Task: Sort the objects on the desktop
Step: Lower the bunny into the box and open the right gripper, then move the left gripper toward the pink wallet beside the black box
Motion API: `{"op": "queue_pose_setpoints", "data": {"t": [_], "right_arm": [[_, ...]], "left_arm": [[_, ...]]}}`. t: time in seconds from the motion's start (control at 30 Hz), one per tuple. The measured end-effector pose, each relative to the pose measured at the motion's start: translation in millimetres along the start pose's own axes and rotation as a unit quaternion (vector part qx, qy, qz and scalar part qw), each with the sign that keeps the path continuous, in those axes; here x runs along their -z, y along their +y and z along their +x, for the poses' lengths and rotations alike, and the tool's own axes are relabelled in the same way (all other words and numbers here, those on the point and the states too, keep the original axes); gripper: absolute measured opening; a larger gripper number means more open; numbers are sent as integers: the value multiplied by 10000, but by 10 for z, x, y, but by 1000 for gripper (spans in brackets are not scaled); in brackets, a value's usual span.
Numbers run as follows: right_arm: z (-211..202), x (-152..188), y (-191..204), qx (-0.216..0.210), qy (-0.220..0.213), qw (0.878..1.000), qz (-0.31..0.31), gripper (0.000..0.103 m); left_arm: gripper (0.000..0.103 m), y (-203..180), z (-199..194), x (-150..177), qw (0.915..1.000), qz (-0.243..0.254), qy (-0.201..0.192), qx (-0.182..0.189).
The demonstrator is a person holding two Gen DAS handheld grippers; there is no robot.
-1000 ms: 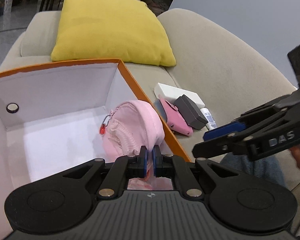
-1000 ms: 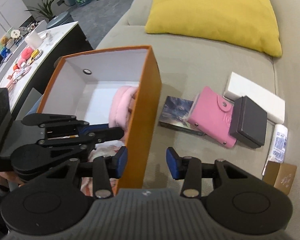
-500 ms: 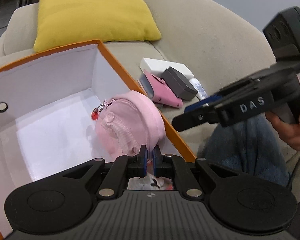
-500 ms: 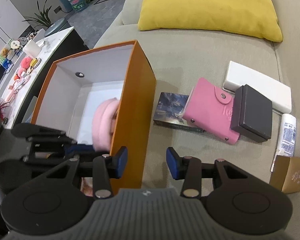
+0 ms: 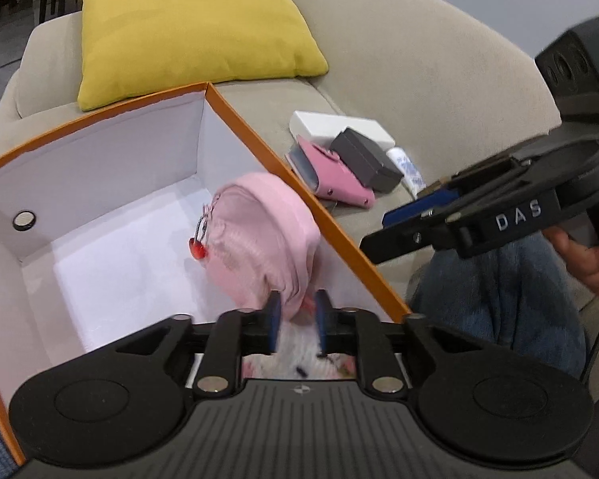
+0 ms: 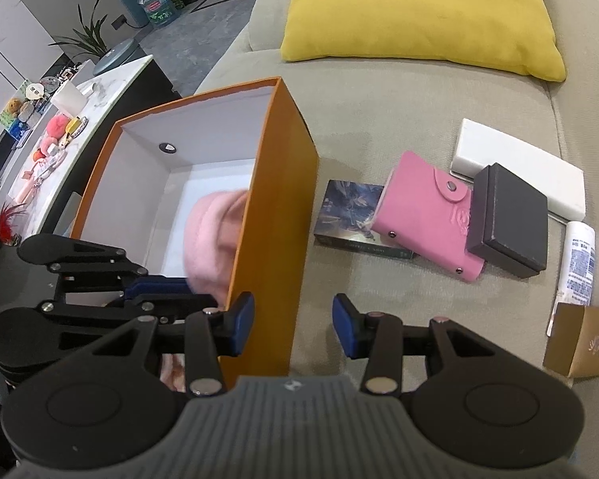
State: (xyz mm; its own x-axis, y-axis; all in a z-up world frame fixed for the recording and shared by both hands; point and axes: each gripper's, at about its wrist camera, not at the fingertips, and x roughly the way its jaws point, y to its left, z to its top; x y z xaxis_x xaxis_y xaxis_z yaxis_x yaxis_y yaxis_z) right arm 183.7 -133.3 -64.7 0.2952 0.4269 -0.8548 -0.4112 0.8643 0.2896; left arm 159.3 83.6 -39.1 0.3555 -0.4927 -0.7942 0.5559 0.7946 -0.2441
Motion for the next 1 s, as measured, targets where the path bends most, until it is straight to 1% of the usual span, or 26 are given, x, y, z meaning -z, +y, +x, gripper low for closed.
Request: {"op": "queue_pose_setpoints", "data": {"t": [0.13,0.27,0.5,0.63,0.77,0.9,1.0], "right_arm": [[-19,43,19,-26,-8,10000,-2,47],[-14,82,46,-17,2,10000,-33,47],[-9,115,-8,-4,23,10000,54,47],[-52,136,-69,66,-18,9999,83,47],[-164,169,-191,172,-133,9997,138,47],[-263,187,-381,389,-309,9986,199,46],[-320,186,-515,579,-431,9971,229,46]], "left_arm": [[30,-62,-26,57,9994,173,201,-199],[30,-140,59,122,9975,405,353,-457],[30,-133,159,155,9970,391,412,-518],[30,-105,85,134,9976,287,308,-556],[30,-104,-113,65,9969,264,152,-726],[30,-188,-353,-84,9961,372,-122,-792],[33,-289,-408,-274,9967,371,-217,-683]]}}
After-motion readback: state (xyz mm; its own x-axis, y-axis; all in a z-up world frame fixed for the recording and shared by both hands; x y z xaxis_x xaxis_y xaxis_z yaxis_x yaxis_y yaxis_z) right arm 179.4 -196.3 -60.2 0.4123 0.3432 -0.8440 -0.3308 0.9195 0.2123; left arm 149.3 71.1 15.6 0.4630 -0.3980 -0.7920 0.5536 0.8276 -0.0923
